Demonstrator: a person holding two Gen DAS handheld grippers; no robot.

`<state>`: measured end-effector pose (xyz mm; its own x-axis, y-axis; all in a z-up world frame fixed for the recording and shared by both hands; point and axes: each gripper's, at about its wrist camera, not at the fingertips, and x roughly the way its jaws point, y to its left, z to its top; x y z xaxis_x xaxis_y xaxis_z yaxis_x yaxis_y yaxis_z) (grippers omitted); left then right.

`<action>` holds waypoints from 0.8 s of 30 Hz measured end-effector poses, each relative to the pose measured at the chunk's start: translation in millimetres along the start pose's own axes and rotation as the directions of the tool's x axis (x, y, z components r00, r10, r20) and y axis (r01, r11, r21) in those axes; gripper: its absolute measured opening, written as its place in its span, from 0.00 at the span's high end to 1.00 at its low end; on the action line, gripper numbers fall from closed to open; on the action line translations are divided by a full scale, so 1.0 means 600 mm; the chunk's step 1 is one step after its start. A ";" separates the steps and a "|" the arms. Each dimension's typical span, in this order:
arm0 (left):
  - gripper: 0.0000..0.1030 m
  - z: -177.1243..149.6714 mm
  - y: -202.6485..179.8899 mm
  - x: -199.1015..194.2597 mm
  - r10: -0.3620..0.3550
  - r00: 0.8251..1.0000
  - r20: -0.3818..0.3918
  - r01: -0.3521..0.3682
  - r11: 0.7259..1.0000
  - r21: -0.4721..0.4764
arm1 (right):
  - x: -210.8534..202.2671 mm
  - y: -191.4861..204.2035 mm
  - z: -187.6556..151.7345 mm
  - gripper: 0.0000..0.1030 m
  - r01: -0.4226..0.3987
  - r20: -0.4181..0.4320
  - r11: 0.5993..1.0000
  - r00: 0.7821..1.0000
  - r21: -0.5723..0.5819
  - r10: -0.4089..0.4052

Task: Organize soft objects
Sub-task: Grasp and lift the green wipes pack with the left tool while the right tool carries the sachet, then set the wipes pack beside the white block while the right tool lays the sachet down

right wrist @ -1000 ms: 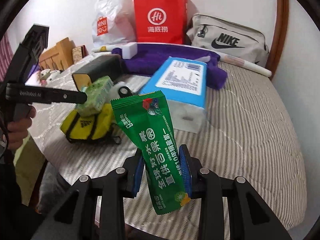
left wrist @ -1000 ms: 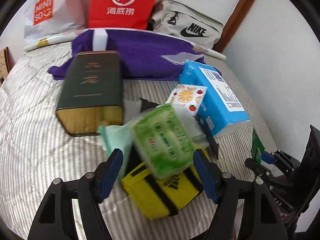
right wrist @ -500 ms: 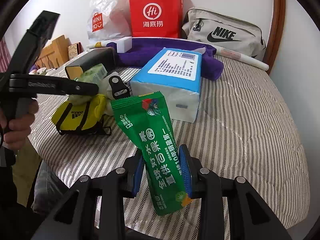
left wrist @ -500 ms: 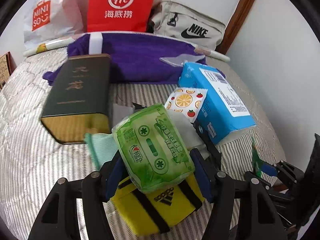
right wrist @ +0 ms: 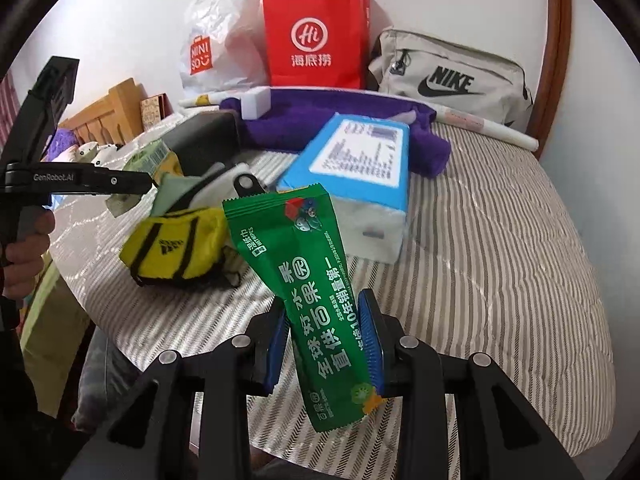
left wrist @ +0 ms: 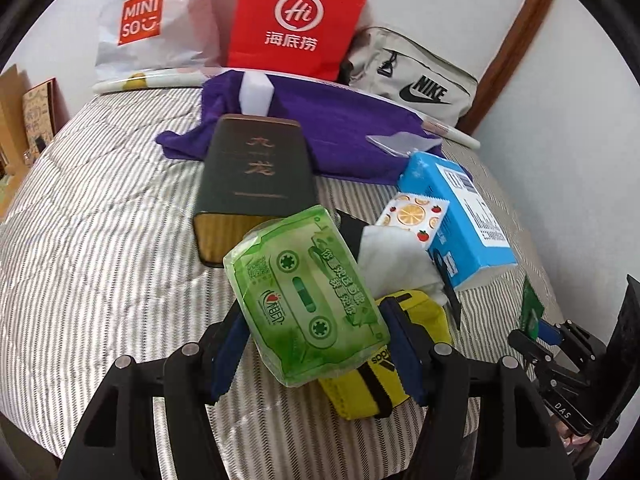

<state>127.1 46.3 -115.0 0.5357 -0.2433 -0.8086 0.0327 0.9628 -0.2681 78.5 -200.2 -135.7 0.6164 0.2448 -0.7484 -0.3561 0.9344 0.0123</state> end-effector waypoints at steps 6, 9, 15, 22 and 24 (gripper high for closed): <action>0.39 0.018 0.005 -0.019 0.004 1.000 0.020 -0.004 1.000 0.003 | -0.021 0.005 0.028 0.67 -0.030 0.038 0.999 0.999 -0.010 0.031; 0.39 0.033 0.006 -0.027 0.004 1.000 0.030 -0.004 1.000 0.004 | -0.031 0.006 0.051 0.67 -0.044 0.065 0.999 0.997 -0.021 0.045; 0.39 0.071 0.012 -0.029 -0.003 0.999 0.036 0.003 1.000 -0.005 | -0.032 0.000 0.109 0.67 -0.034 0.097 0.999 0.995 -0.030 0.036; 0.39 0.123 0.022 -0.013 -0.006 1.000 0.020 0.007 1.000 -0.030 | -0.002 -0.018 0.180 0.67 -0.032 0.116 0.999 0.993 0.012 0.030; 0.39 0.138 0.024 -0.008 0.002 1.000 0.018 -0.002 0.999 -0.032 | 0.010 -0.024 0.201 0.67 -0.024 0.119 1.000 0.993 0.011 0.023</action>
<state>194.8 70.8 -71.7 0.5506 -0.2391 -0.7998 0.0046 0.9589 -0.2835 172.0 -180.8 -60.6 0.6870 0.2952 -0.6640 -0.3636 0.9308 0.0376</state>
